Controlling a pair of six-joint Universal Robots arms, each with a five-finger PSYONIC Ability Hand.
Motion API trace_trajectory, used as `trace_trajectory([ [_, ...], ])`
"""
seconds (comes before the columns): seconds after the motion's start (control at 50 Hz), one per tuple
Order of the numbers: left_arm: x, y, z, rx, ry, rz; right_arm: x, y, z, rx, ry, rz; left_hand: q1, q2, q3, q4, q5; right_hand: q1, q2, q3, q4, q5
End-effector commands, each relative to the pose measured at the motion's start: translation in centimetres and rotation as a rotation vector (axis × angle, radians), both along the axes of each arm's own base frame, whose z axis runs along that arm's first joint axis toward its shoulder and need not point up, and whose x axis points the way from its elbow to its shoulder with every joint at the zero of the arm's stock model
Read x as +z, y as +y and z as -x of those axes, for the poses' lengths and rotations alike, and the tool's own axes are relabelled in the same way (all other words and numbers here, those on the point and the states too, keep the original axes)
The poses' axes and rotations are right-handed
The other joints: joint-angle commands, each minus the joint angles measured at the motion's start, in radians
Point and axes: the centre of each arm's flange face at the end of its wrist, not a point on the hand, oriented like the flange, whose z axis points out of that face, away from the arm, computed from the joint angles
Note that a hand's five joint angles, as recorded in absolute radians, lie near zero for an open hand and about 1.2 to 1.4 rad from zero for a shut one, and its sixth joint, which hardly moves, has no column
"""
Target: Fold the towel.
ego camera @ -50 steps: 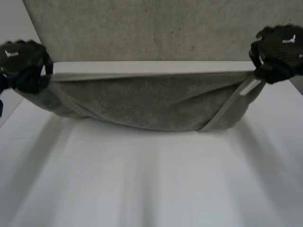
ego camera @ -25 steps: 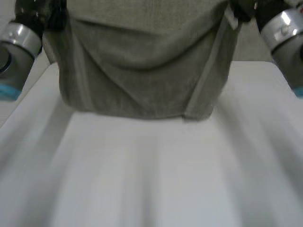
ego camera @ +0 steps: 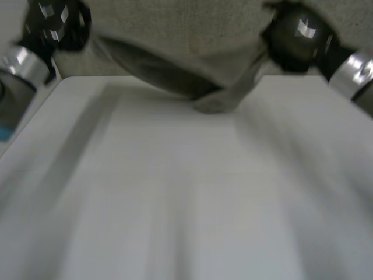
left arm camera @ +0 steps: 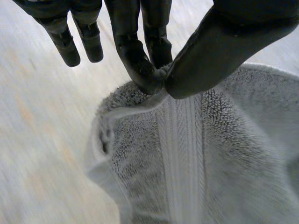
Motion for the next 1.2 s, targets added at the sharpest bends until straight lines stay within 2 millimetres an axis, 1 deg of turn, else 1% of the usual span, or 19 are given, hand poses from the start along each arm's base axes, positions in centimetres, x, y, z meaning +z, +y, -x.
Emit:
trace_trajectory([
  [0.02, -9.9, 1.2, -2.6, 0.052, -0.152, -0.265, -8.7, 1.4, 2.1, 0.065, 0.116, -0.217, 0.077, 0.042, -0.049, -0.055, 0.032, 0.121, 0.107, -0.005, -0.053, 0.044],
  [0.08, -10.8, 1.4, -4.0, 0.091, -0.207, -0.302, -9.0, 1.0, 3.5, -0.017, 0.105, -0.340, 0.077, 0.042, -0.049, -0.055, 0.032, 0.121, 0.107, -0.005, -0.053, 0.044],
  [0.16, -10.4, 2.0, -4.2, 0.098, -0.220, -0.342, -8.5, 1.3, 4.3, -0.134, 0.110, -0.480, 0.077, 0.042, -0.049, -0.055, 0.032, 0.121, 0.107, -0.005, -0.053, 0.044],
  [0.2, -7.3, 3.3, -4.3, 0.099, -0.193, -0.343, -7.8, 2.1, 4.4, -0.193, 0.119, -0.549, 0.077, 0.042, -0.049, -0.055, 0.032, 0.121, 0.107, -0.005, -0.053, 0.044],
  [0.22, -7.3, 3.3, -4.3, 0.099, -0.193, -0.343, -6.5, 3.0, 4.3, -0.233, 0.114, -0.572, 0.077, 0.042, -0.049, -0.055, 0.032, 0.121, 0.107, -0.005, -0.053, 0.044],
  [0.3, -2.8, 5.6, -4.0, 0.085, -0.111, -0.319, -5.0, 4.0, 3.9, -0.286, 0.048, -0.618, 0.077, 0.042, -0.049, -0.055, 0.032, 0.121, 0.107, -0.005, -0.053, 0.044],
  [0.34, -1.4, 6.4, -3.9, 0.077, -0.080, -0.305, -2.8, 4.8, 4.0, -0.337, -0.039, -0.633, 0.077, 0.042, -0.049, -0.055, 0.032, 0.121, 0.107, -0.005, -0.053, 0.044],
  [0.38, 1.4, 8.4, -3.7, 0.055, -0.013, -0.273, -1.5, 5.3, 4.1, -0.349, -0.075, -0.616, 0.077, 0.042, -0.049, -0.055, 0.032, 0.121, 0.107, -0.005, -0.053, 0.044],
  [0.44, 2.5, 10.2, -3.7, 0.039, 0.029, -0.263, -0.1, 6.3, 4.1, -0.353, -0.109, -0.588, 0.077, 0.042, -0.049, -0.055, 0.032, 0.121, 0.107, -0.005, -0.053, 0.044],
  [0.52, 1.7, 11.5, -3.5, 0.029, 0.037, -0.292, -0.4, 6.1, 3.9, -0.352, -0.112, -0.589, 0.077, 0.042, -0.049, -0.055, 0.032, 0.121, 0.107, -0.005, -0.053, 0.044],
  [0.58, 0.0, 12.4, -3.1, 0.015, 0.030, -0.346, -2.4, 5.9, 2.9, -0.334, -0.086, -0.641, 0.077, 0.042, -0.049, -0.055, 0.032, 0.121, 0.107, -0.005, -0.053, 0.044],
  [0.62, -1.1, 12.7, -2.9, 0.012, 0.026, -0.380, -4.9, 5.6, 1.8, -0.317, -0.056, -0.701, 0.077, 0.042, -0.049, -0.055, 0.032, 0.121, 0.107, -0.005, -0.053, 0.044],
  [0.76, -5.7, 12.2, -2.4, 0.000, 0.013, -0.510, -9.0, 4.7, 0.6, -0.359, -0.009, -0.741, 0.077, 0.042, -0.049, -0.055, 0.032, 0.105, 0.090, -0.005, -0.053, 0.028],
  [0.78, -6.5, 12.2, -1.9, -0.014, 0.007, -0.530, -9.9, 4.6, 0.6, -0.374, 0.000, -0.752, 0.077, 0.042, -0.049, -0.055, 0.032, -0.349, -0.363, -0.005, -0.053, -0.426],
  [0.8, -7.1, 12.1, -1.6, -0.021, 0.004, -0.544, -9.9, 4.6, 0.6, -0.375, 0.000, -0.752, 0.077, 0.042, -0.049, -0.055, 0.032, -0.353, -0.368, -0.005, -0.053, -0.430],
  [0.84, -7.6, 11.9, -1.6, -0.021, 0.002, -0.557, -10.7, 4.4, 0.8, -0.411, 0.004, -0.763, 0.077, 0.042, -0.049, -0.055, 0.032, -0.936, -0.950, -0.005, -0.053, -1.012],
  [0.98, -8.2, 11.4, -1.9, -0.012, 0.004, -0.574, -11.4, 5.0, 1.2, -0.429, 0.012, -0.789, 0.077, 0.042, -0.049, -0.055, 0.032, -1.026, -1.040, -0.005, -0.053, -1.102],
  [1.06, -8.2, 11.4, -2.0, -0.007, 0.005, -0.574, -10.0, 5.5, 1.6, -0.434, -0.008, -0.767, 0.077, 0.042, -0.049, -0.055, 0.032, -1.064, -1.078, -0.005, -0.053, -1.141],
  [1.2, -8.3, 11.6, -2.0, -0.008, 0.005, -0.579, -9.6, 6.5, 1.9, -0.433, -0.033, -0.714, 0.077, 0.042, -0.049, -0.055, 0.032, -1.046, -1.061, -0.005, -0.053, -1.123],
])
